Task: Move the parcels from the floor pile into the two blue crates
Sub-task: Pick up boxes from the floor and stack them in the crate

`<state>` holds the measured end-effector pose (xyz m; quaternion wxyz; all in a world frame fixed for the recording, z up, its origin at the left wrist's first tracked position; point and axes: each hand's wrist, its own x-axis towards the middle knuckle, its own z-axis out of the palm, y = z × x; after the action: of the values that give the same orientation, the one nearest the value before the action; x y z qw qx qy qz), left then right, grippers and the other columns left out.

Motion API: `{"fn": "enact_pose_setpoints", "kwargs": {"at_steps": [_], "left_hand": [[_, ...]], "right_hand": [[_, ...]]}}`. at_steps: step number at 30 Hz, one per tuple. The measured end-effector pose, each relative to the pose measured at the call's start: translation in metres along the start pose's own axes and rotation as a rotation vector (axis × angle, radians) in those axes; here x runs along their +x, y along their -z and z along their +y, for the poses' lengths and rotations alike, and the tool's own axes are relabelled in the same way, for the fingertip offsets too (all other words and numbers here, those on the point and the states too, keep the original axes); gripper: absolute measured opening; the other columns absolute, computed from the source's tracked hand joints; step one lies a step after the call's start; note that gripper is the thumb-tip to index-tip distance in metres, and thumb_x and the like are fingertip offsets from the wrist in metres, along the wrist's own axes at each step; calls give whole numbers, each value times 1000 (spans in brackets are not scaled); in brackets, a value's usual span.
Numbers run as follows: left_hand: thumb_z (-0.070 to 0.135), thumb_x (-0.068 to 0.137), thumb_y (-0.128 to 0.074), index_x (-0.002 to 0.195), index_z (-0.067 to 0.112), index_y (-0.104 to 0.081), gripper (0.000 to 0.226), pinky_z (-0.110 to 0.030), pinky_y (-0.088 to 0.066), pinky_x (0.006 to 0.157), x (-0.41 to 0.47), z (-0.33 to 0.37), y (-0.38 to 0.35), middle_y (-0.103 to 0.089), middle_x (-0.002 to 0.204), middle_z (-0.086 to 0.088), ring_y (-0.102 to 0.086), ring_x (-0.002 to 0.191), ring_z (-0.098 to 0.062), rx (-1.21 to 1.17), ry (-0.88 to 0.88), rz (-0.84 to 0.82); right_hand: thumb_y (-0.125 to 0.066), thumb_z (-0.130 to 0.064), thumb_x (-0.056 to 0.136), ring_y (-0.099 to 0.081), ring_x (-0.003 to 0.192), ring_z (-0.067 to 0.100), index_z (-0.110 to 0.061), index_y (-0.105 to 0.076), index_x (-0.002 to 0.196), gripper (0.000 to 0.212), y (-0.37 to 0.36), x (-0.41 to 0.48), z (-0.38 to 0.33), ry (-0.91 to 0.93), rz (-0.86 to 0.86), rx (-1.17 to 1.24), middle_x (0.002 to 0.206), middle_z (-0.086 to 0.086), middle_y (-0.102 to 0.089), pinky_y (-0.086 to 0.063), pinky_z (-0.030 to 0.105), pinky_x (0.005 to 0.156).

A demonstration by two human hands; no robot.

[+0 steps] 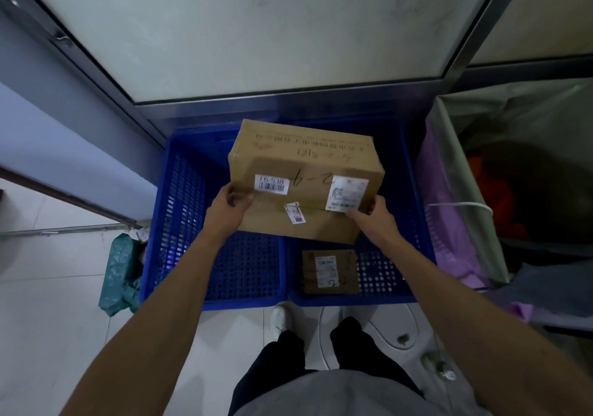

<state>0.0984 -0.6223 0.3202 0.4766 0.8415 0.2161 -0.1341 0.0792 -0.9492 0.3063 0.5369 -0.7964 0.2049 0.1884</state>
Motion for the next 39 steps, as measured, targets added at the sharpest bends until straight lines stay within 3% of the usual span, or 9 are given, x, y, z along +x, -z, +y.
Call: {"fn": "enact_pose_setpoints", "kwargs": {"at_steps": [5,10,18,23,27,33,36,39], "left_hand": [[53,80,-72,146,23,-44,77,-45,-49,103,15,25,-10,-58,137,3,-58,118,-16,26,-16,53],[43,84,-67,146,23,-45,68,-47,-46,106,14,33,-41,-55,139,2,-56,121,-21,58,17,32],[27,88,-69,151,24,-38,70,-43,-48,105,16,22,-97,-51,146,1,-54,126,-17,-49,77,-27],[43,76,-71,147,35,-38,79,-46,-53,98,41,27,-130,-57,135,6,-59,116,-16,-82,102,-70],[49,78,-69,146,33,-39,76,-45,-50,101,64,27,-160,-54,136,4,-55,119,-19,-54,84,-73],[57,77,-70,144,40,-41,75,-30,-51,85,96,7,-204,-53,132,8,-57,110,-13,-13,88,-120],[57,71,-69,143,44,-39,79,-36,-54,91,111,-14,-219,-54,133,7,-58,110,-14,13,139,-141],[61,63,-65,141,50,-35,84,-45,-53,95,125,-38,-233,-53,133,2,-58,112,-20,50,218,-134]], "right_hand": [[-70,-42,88,-54,109,14,-17,-35,150,75,20,21,-16,-11,59,69,136,0,-53,-45,29,83],[-65,-51,85,-53,117,16,-24,-42,146,71,43,40,-18,-14,114,61,138,-2,-47,-49,40,96],[-62,-40,91,-44,118,11,-24,-35,152,68,81,76,-13,19,126,8,145,-2,-38,-40,33,93],[-61,-42,90,-46,123,16,-27,-34,152,70,95,109,-5,-19,111,10,147,-2,-40,-42,37,99],[-60,-45,89,-51,118,15,-28,-35,152,70,94,136,14,-76,85,32,143,-4,-46,-44,34,93],[-61,-42,88,-58,113,11,-27,-43,144,61,83,175,62,-132,60,59,133,-10,-56,-50,36,96],[-62,-38,88,-57,113,12,-29,-46,138,53,68,191,87,-145,48,51,132,-8,-56,-48,35,96],[-64,-38,85,-52,116,14,-24,-40,144,65,48,204,109,-164,38,26,136,-6,-49,-46,36,97]]}}
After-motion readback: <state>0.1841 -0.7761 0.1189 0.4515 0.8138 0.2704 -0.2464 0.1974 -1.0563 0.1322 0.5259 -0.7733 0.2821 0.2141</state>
